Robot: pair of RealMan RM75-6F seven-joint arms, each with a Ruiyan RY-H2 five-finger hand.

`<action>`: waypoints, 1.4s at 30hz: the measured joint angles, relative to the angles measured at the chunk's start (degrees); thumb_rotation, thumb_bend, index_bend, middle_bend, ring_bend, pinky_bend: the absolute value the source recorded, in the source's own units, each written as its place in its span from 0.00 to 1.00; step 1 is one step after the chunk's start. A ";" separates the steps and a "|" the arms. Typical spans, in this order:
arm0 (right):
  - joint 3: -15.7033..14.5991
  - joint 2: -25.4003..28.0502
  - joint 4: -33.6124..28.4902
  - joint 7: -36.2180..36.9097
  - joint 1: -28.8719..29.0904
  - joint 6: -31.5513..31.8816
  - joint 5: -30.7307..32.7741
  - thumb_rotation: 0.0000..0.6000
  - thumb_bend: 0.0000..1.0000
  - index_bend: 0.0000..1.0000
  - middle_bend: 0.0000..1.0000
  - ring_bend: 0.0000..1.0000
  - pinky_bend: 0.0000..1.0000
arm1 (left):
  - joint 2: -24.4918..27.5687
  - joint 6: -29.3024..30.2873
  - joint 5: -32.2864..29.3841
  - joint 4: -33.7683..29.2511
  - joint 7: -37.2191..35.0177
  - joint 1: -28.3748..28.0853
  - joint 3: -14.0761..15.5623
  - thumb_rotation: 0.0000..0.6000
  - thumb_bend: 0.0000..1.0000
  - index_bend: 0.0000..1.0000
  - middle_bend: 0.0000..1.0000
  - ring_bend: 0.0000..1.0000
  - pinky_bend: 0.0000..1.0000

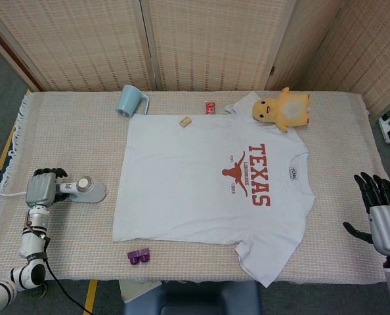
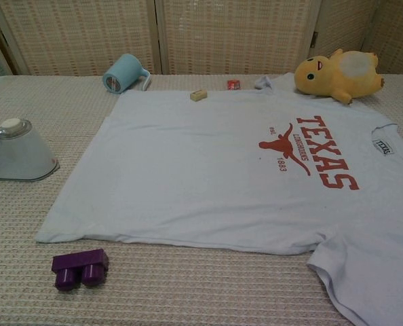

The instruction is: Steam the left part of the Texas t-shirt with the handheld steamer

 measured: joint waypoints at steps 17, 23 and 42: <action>0.23 -0.36 -0.15 -0.24 0.19 -1.06 1.53 1.00 0.07 0.00 0.05 0.00 0.07 | -6.56 -2.07 5.79 13.94 -15.05 -2.93 0.54 1.00 0.37 0.91 0.94 0.78 0.70; -0.52 -0.04 -0.73 -0.14 1.39 -4.66 1.55 1.00 0.07 0.00 0.06 0.00 0.07 | -6.88 1.25 9.76 15.59 -25.15 -2.69 1.17 1.00 0.38 0.98 1.00 0.86 0.76; -6.04 -0.97 -0.08 7.26 14.56 -30.62 -2.75 1.00 0.95 0.00 0.12 0.02 0.09 | -1.36 12.84 20.18 -2.61 -24.08 -5.66 2.24 1.00 0.38 0.98 1.00 0.86 0.76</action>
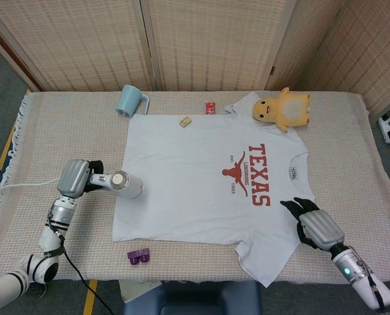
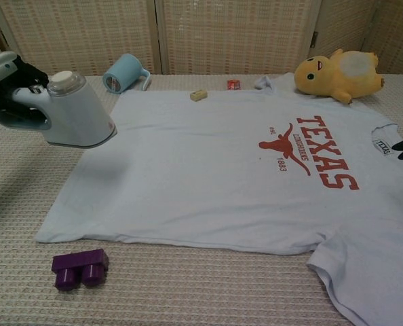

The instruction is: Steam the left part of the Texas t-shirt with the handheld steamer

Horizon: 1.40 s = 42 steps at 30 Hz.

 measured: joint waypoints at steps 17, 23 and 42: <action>-3.63 -10.91 15.94 9.08 3.51 -2.84 -4.02 1.00 0.99 0.00 0.12 0.02 0.09 | -11.80 -8.03 -0.46 4.79 12.54 -9.24 -0.11 1.00 0.38 0.98 1.00 0.86 0.76; -4.58 -13.12 19.08 10.97 3.64 -1.55 -4.65 1.00 0.99 0.00 0.12 0.02 0.09 | -14.68 -9.54 -1.77 10.31 12.49 -9.57 0.13 1.00 0.38 0.97 1.00 0.86 0.76; -5.71 -14.48 19.85 10.43 4.59 -2.25 -3.42 1.00 0.99 0.00 0.12 0.02 0.09 | -14.58 -8.19 -4.46 26.90 1.88 -5.83 -0.61 1.00 0.38 0.97 1.00 0.85 0.76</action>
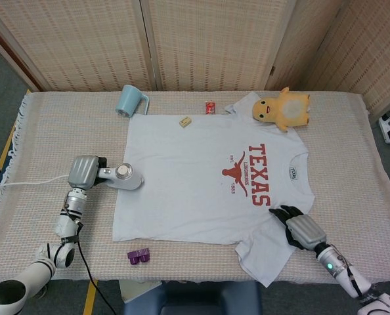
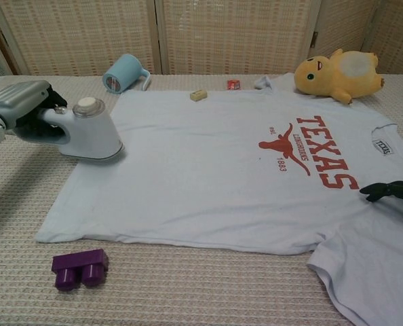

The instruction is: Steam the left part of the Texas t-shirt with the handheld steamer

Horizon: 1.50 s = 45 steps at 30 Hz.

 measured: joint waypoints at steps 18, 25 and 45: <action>-1.25 0.30 -0.70 -0.59 0.12 0.94 -0.35 1.00 0.99 0.00 0.12 0.01 0.07 | 4.29 8.13 9.39 -23.65 10.64 -0.10 5.79 1.00 0.38 0.96 1.00 0.84 0.76; -1.28 0.90 0.55 -0.60 -0.12 1.20 0.38 1.00 0.73 0.00 0.12 0.00 0.06 | 3.51 6.58 8.82 -22.73 12.56 0.56 6.93 1.00 0.38 0.96 1.00 0.84 0.76; -0.96 -0.42 5.04 -0.53 -0.86 1.84 1.64 0.94 0.00 0.01 0.12 0.00 0.05 | 5.05 7.22 3.19 -12.65 7.30 6.07 4.09 1.00 0.38 0.96 1.00 0.84 0.76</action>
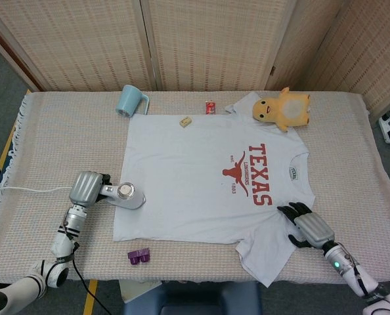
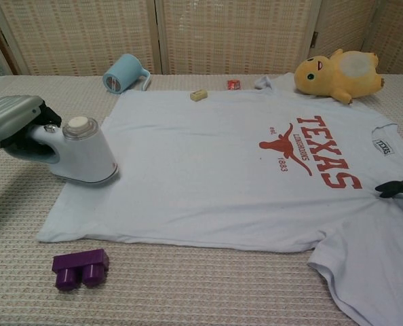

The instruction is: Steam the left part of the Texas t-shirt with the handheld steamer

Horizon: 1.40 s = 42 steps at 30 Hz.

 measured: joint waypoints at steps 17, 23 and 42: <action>-0.90 1.87 -2.04 2.87 0.03 0.40 -1.20 0.60 0.54 0.00 0.12 0.00 0.03 | -0.38 -0.66 -0.19 -10.82 3.12 -5.27 -3.96 1.00 0.38 0.96 1.00 0.84 0.76; -1.05 1.83 -1.70 3.95 -0.15 0.89 -1.55 0.58 0.71 0.00 0.12 0.00 0.03 | -4.76 -3.74 -0.98 -6.10 4.36 -7.37 -4.15 1.00 0.39 0.96 1.00 0.84 0.76; -1.25 0.92 -0.16 4.90 -0.27 1.15 -1.95 0.56 0.80 0.01 0.12 0.00 0.03 | -7.48 -1.90 1.24 3.49 1.46 -2.12 1.69 1.00 0.39 0.96 1.00 0.84 0.76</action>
